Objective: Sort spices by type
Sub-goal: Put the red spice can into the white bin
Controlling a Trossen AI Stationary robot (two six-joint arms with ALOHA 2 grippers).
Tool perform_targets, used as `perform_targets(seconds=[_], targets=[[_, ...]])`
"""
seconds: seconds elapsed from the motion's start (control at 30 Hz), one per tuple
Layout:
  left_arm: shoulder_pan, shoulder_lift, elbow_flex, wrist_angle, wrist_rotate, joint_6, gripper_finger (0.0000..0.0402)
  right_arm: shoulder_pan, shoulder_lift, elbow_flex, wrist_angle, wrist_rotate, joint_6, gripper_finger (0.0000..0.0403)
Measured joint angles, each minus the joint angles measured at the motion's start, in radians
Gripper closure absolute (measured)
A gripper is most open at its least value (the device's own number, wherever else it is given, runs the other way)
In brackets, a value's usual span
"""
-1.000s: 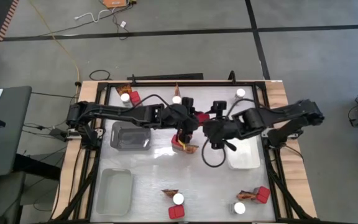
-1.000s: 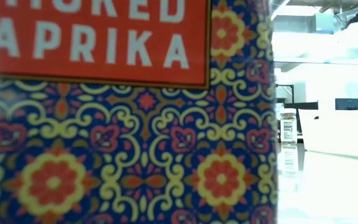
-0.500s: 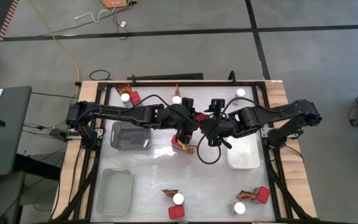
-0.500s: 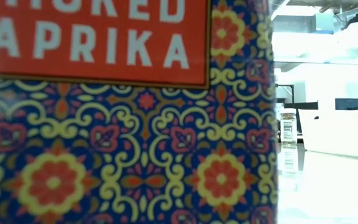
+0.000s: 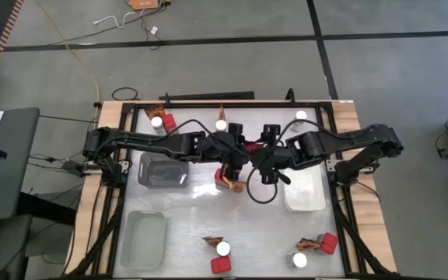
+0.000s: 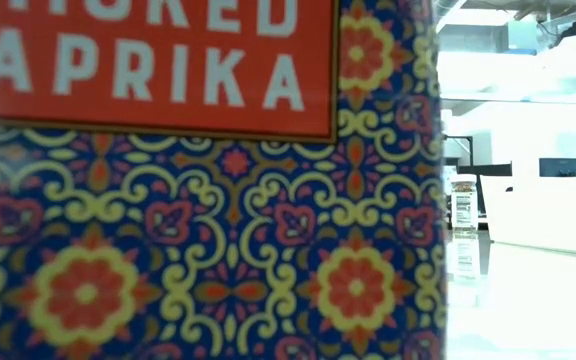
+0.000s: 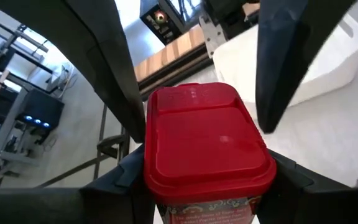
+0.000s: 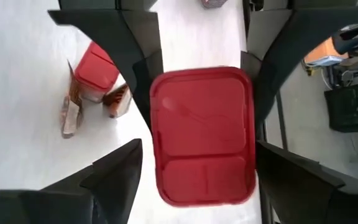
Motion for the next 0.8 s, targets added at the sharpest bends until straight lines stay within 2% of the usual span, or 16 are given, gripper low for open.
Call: perform_targets(seconds=[0.17, 0.4, 0.8], targets=[[-0.001, 0.001, 0.0, -0.004, 0.007, -0.012, 0.0203, 0.002, 0.0, 0.0, -0.001, 0.001, -0.008, 0.0092], [-0.001, 0.002, 0.0, -0.005, 0.023, -0.021, 0.0202, 0.003, 0.006, 0.001, -0.029, 0.001, -0.031, 0.0162], [-0.003, 0.002, 0.0, -0.005, 0.033, -0.102, 0.0189, 0.013, 0.007, 0.001, -0.029, 0.002, -0.033, 0.0162]])
